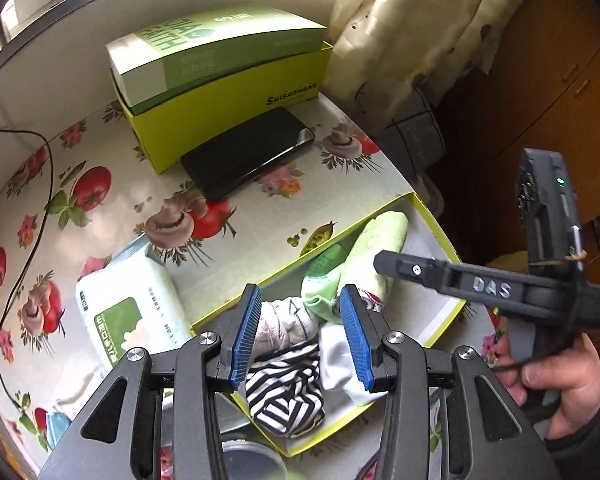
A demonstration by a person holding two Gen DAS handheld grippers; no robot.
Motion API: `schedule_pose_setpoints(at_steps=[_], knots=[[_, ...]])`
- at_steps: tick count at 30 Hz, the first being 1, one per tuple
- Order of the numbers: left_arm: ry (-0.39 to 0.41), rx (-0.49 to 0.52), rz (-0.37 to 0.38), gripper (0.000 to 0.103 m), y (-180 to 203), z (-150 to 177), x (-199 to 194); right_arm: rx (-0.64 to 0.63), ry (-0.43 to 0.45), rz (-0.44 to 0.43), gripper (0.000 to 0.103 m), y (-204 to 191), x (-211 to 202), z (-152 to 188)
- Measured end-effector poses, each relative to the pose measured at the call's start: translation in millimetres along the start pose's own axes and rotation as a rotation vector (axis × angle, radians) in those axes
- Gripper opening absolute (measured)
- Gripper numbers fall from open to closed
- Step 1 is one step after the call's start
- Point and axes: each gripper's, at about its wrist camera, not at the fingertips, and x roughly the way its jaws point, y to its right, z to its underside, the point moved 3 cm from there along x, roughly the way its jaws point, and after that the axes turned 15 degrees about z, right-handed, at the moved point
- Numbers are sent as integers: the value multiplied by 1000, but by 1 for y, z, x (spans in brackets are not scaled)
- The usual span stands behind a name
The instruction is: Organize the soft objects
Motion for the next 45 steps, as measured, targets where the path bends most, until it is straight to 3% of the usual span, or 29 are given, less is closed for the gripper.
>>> schedule_pose_setpoints(at_steps=[2, 8, 12, 14, 17, 25, 27, 31, 40, 45], knots=[[5, -11, 6, 42, -2, 3, -4, 14, 11, 35, 9, 1, 3, -3], [27, -32, 17, 42, -6, 9, -16, 122, 122, 109, 8, 19, -17, -5], [36, -47, 9, 42, -11, 16, -22, 227, 182, 76, 8, 32, -26, -12], [41, -57, 7, 42, -14, 19, -26, 249, 177, 41, 8, 35, -19, -18], [50, -65, 0, 42, -16, 24, -32, 265, 83, -24, 10, 36, -3, -20], [80, -102, -25, 42, -28, 37, -53, 30, 103, -38, 20, -6, -34, 3], [87, -115, -32, 42, -31, 42, -58, -40, 109, -29, 30, -17, -44, 11], [98, -137, -56, 42, -38, 54, -70, -181, 129, 2, 40, -39, -64, 34], [120, -212, -125, 42, -58, 92, -96, -419, 108, 33, 43, -91, -74, 84], [137, -277, -120, 42, -73, 115, -109, -516, 89, 43, 44, -117, -71, 108]])
